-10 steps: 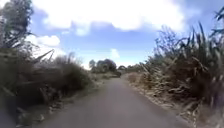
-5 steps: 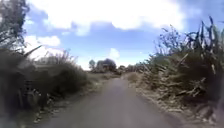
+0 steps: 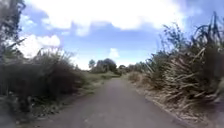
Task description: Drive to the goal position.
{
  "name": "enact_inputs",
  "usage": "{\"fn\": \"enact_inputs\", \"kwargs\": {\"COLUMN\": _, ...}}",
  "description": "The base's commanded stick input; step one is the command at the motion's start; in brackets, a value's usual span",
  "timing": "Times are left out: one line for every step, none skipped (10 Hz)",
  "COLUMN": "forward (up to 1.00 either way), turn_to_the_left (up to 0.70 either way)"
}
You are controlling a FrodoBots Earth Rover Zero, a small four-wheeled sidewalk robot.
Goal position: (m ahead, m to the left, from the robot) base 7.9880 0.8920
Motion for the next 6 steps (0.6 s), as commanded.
{"fn": "enact_inputs", "kwargs": {"forward": 0.85, "turn_to_the_left": 0.00}}
{"fn": "enact_inputs", "kwargs": {"forward": 0.85, "turn_to_the_left": 0.00}}
{"fn": "enact_inputs", "kwargs": {"forward": 0.85, "turn_to_the_left": 0.00}}
{"fn": "enact_inputs", "kwargs": {"forward": 0.85, "turn_to_the_left": 0.00}}
{"fn": "enact_inputs", "kwargs": {"forward": 0.85, "turn_to_the_left": 0.00}}
{"fn": "enact_inputs", "kwargs": {"forward": 0.85, "turn_to_the_left": 0.00}}
